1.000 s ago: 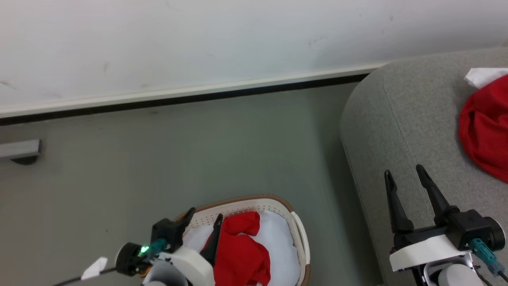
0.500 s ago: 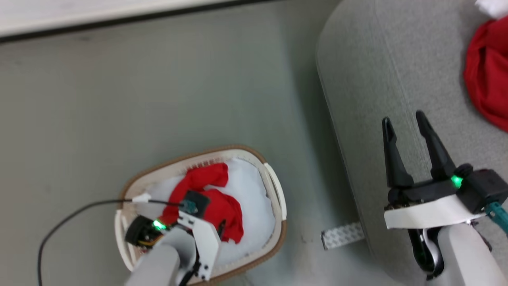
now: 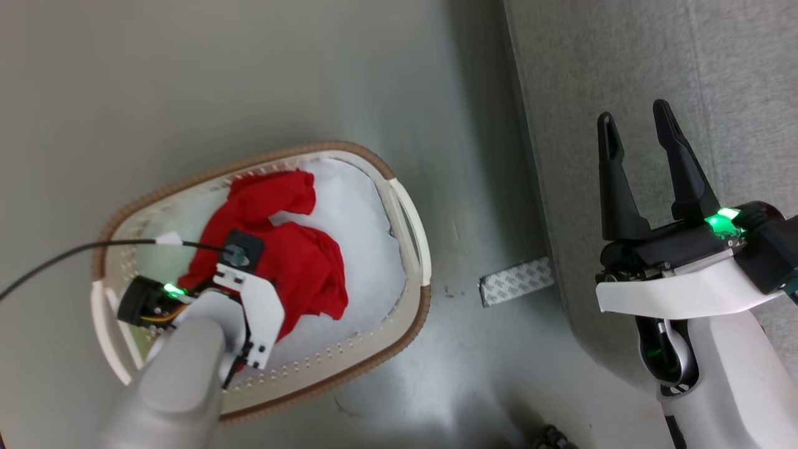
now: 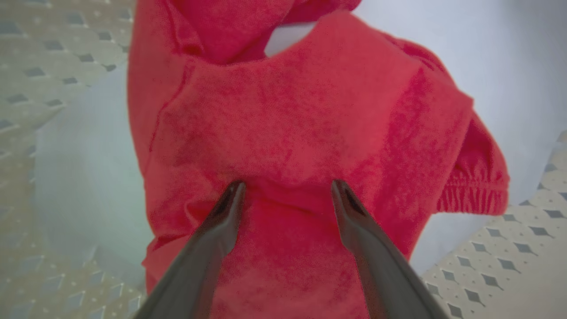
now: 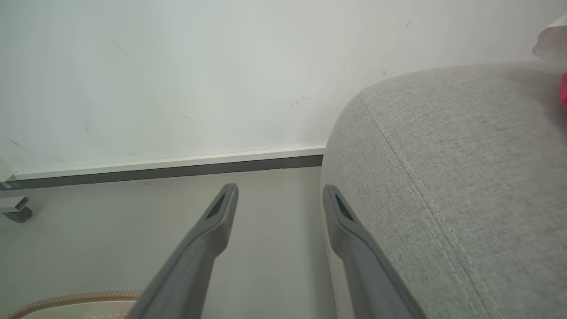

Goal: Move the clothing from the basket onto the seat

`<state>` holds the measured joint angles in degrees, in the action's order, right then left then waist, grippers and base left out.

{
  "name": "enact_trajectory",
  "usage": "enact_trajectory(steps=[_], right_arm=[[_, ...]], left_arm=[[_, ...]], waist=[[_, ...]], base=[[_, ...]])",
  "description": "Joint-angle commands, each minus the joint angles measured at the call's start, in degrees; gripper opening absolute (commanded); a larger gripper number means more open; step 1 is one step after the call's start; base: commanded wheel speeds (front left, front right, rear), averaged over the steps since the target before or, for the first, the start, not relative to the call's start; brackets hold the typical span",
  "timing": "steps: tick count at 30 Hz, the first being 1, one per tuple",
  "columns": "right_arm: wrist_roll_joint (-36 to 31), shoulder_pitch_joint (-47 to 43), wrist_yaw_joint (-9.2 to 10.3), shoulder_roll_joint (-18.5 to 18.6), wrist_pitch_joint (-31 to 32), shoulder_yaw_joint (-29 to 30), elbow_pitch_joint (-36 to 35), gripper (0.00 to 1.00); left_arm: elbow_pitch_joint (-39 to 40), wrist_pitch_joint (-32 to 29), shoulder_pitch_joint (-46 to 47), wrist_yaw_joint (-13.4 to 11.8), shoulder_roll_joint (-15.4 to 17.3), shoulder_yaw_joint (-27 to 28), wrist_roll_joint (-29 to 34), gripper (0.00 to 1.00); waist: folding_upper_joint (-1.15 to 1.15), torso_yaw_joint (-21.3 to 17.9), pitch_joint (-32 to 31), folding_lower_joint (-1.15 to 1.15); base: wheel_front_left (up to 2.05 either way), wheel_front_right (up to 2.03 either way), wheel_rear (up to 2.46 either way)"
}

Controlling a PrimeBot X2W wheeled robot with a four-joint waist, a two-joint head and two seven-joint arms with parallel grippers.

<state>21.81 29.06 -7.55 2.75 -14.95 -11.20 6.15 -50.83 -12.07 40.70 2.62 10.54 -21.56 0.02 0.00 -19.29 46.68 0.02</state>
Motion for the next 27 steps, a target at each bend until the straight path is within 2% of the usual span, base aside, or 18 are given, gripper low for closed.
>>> enact_trajectory(steps=[1,8,9,10,11,18,27], right_arm=[[0.92,0.93,0.13,0.04,-0.13,-0.34,-0.48,1.00],[2.18,0.70,0.13,0.03,-0.13,-0.28,-1.75,1.00],[2.23,0.50,0.13,0.03,-0.13,-0.17,-1.76,1.00],[2.28,0.35,0.13,0.02,-0.13,-0.10,-1.73,1.00],[2.44,0.26,0.13,0.03,-0.13,0.07,-1.66,1.00],[2.39,-1.58,0.13,0.04,-0.13,1.28,0.40,1.00],[-0.78,-5.38,0.13,0.07,-0.12,4.39,4.66,1.00]], left_arm=[[-0.51,0.36,1.13,-0.34,0.80,0.14,0.65,1.00],[-3.81,2.05,3.30,-1.14,1.98,-0.09,0.46,1.00],[-4.14,2.54,3.60,-1.09,1.93,-0.27,0.51,0.87],[-4.34,3.15,3.75,-0.96,1.76,-0.36,0.32,0.33],[-4.71,3.75,3.85,-0.95,1.63,-0.41,0.15,0.00],[-6.29,8.28,3.46,-0.31,-0.77,-0.72,-1.67,0.00],[-6.99,14.86,-0.90,1.61,-5.14,-0.09,-6.42,0.00]], waist=[[0.00,-1.64,3.53,-0.02],[0.00,-2.73,6.00,-0.02],[0.00,-2.76,6.09,-0.02],[0.00,-2.78,6.15,-0.02],[0.00,-2.82,6.17,-0.02],[0.00,-1.36,2.73,-0.02],[0.00,3.90,-8.40,-0.02]], base=[[0.00,0.00,0.00],[0.00,0.00,0.00],[0.00,0.00,0.00],[0.00,0.00,0.00],[0.00,0.00,0.00],[0.00,0.00,0.00],[0.00,0.00,0.00]])
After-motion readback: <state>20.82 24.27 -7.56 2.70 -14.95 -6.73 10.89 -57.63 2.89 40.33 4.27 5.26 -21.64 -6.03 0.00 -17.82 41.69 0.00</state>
